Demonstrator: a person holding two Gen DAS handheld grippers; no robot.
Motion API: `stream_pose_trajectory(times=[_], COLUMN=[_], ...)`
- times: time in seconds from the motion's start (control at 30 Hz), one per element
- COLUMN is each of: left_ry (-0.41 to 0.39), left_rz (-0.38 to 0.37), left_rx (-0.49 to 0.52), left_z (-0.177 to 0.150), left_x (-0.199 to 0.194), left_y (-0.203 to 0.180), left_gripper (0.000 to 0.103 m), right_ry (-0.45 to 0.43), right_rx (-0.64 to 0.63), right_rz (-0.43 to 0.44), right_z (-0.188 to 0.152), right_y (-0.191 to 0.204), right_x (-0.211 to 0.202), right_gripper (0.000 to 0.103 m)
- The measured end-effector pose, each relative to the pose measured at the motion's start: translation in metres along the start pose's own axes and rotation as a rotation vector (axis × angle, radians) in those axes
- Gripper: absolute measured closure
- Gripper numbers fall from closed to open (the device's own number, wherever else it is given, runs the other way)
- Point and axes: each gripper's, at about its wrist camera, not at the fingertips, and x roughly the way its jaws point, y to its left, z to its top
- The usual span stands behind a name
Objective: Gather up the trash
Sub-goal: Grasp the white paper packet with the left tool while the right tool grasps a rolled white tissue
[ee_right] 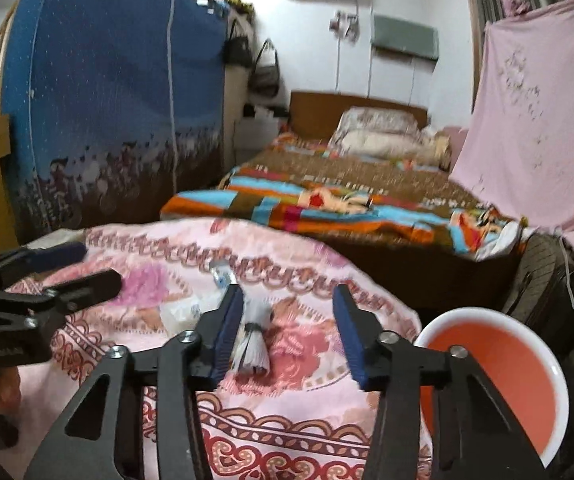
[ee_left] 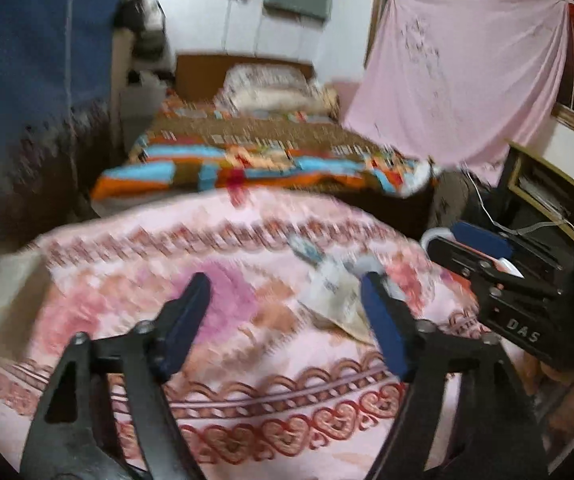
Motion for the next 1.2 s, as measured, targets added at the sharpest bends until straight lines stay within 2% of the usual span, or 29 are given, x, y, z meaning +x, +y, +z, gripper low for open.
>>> stream_pose_trajectory(times=[0.07,0.13,0.23,0.33,0.5,0.7,0.8,0.83,0.87,1.07,1.13,1.2], left_ry=[0.055,0.095,0.151,0.202,0.266,0.274,0.271,0.269,0.266,0.238,0.227,0.215], left_rz=[-0.04,-0.053,-0.081,-0.112,-0.118,-0.162,-0.174,-0.178,-0.176,-0.168,-0.161,-0.152], left_rx=[0.004,0.017,0.024,0.008,-0.033,-0.111,-0.136,-0.144,-0.149,-0.129,-0.124,-0.125], left_z=[-0.003,-0.005,-0.006,-0.008,-0.012,-0.012,-0.012,-0.011,-0.011,-0.012,-0.012,-0.012], left_x=[0.01,0.017,0.026,0.035,0.049,0.053,0.053,0.054,0.054,0.048,0.045,0.042], left_y=[-0.006,-0.012,-0.017,-0.02,-0.02,-0.014,-0.012,-0.011,-0.01,-0.012,-0.013,-0.012], left_gripper=[0.033,0.037,0.045,0.045,0.046,0.047,0.054,0.062,0.064,0.068,0.068,0.069], right_ry=[0.029,0.055,0.082,0.112,0.156,0.191,0.204,0.211,0.22,0.263,0.268,0.261], right_rx=[-0.006,-0.009,-0.002,0.014,0.015,0.01,0.013,0.014,0.016,0.043,0.054,0.061], right_rz=[0.007,0.022,0.043,0.065,0.082,0.097,0.11,0.118,0.123,0.146,0.15,0.15], right_z=[-0.001,-0.002,-0.002,-0.003,-0.003,-0.005,-0.006,-0.006,-0.007,-0.01,-0.01,-0.01], right_y=[0.002,0.003,0.0,-0.002,-0.001,0.001,0.001,0.001,0.0,-0.002,-0.004,-0.005], right_x=[0.006,0.011,0.015,0.022,0.031,0.038,0.04,0.041,0.043,0.052,0.052,0.051], right_gripper=[0.07,0.078,0.081,0.082,0.083,0.083,0.083,0.083,0.083,0.084,0.093,0.096])
